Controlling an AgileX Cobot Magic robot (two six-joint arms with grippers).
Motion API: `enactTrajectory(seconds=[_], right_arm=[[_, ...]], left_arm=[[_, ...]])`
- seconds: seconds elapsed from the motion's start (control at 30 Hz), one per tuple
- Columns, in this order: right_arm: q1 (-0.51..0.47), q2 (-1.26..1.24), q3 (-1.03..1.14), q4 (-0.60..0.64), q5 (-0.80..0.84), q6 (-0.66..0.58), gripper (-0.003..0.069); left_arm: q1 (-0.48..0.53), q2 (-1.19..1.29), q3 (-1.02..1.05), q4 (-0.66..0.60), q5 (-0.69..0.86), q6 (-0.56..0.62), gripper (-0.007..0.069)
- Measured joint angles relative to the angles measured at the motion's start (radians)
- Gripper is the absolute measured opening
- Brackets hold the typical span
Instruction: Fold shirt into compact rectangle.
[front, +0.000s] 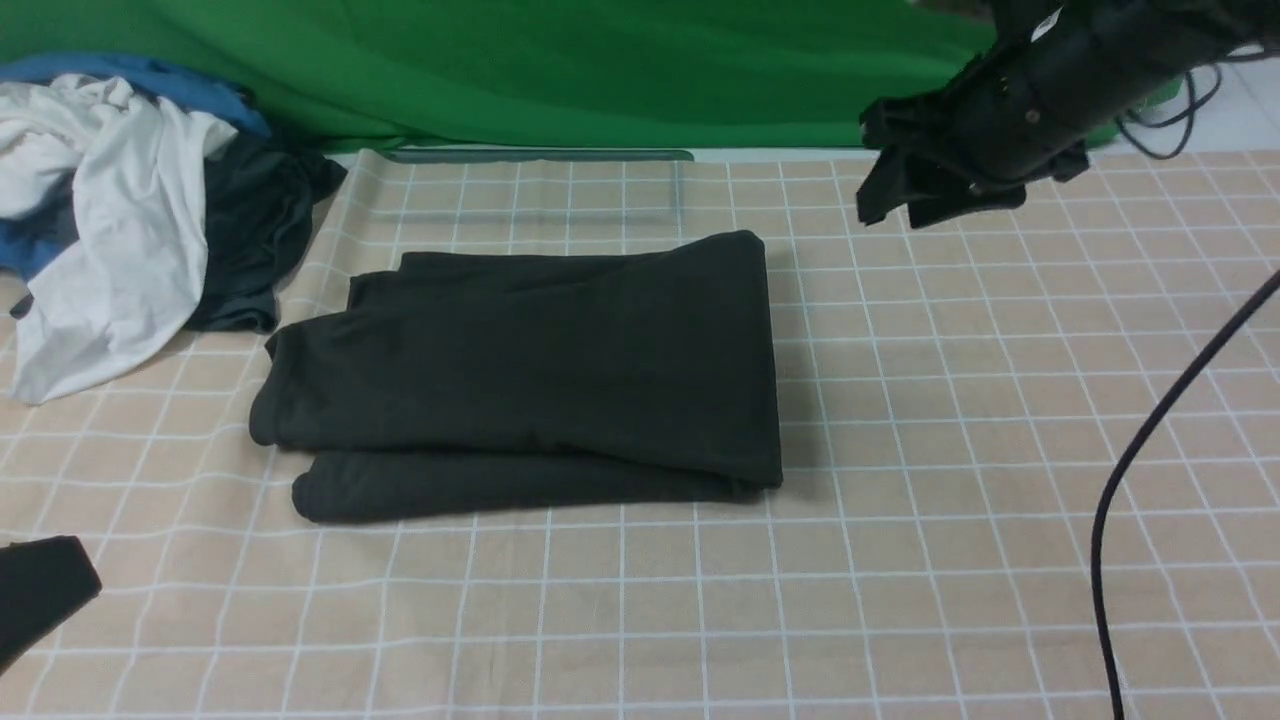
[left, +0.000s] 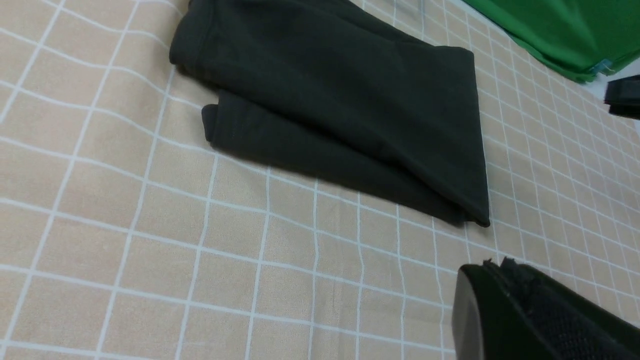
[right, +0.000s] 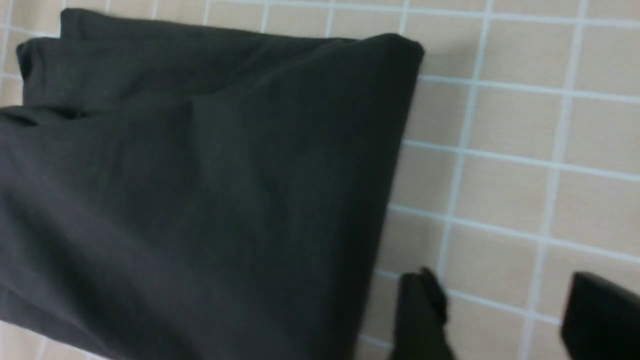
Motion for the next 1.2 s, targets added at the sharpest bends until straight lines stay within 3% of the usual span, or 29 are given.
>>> enactTrajectory(seconds=[0.1, 0.17, 0.43, 0.57, 0.63, 0.7, 0.73, 0.83, 1.03, 1.2], right_arm=[[0.005, 0.085, -0.029, 0.089, -0.005, -0.038, 0.0575], [0.018, 0.137, -0.049, 0.116, -0.008, -0.054, 0.0597], [0.093, 0.263, -0.088, 0.134, -0.033, -0.082, 0.0589], [0.115, 0.28, -0.088, 0.134, -0.062, -0.097, 0.0514], [0.127, 0.281, -0.088, 0.133, -0.081, -0.124, 0.0372], [0.129, 0.281, -0.094, 0.133, -0.083, -0.139, 0.0153], [0.129, 0.281, -0.098, 0.133, -0.078, -0.143, 0.0126], [0.115, 0.281, -0.128, 0.126, -0.023, -0.15, 0.0114], [0.026, 0.281, -0.248, 0.034, 0.24, -0.112, 0.0115], [-0.044, 0.279, -0.271, -0.051, 0.313, -0.085, 0.0115]], left_arm=[[0.0, 0.0, 0.0, 0.001, 0.0, 0.0, 0.0013], [0.0, 0.0, 0.0, 0.001, 0.0, 0.004, 0.0013], [0.0, 0.0, 0.0, 0.002, 0.006, 0.011, 0.0013], [0.0, 0.0, 0.0, -0.001, 0.019, 0.011, 0.0013], [0.0, 0.0, 0.0, -0.001, 0.025, 0.011, 0.0013], [0.0, 0.0, 0.0, -0.001, 0.026, 0.011, 0.0013], [0.0, 0.0, 0.0, -0.001, 0.027, 0.011, 0.0013], [0.0, 0.0, 0.0, -0.001, 0.028, 0.015, 0.0013], [0.0, 0.0, 0.0, -0.001, 0.039, 0.023, 0.0013], [0.0, 0.0, 0.0, -0.001, 0.039, 0.025, 0.0013]])
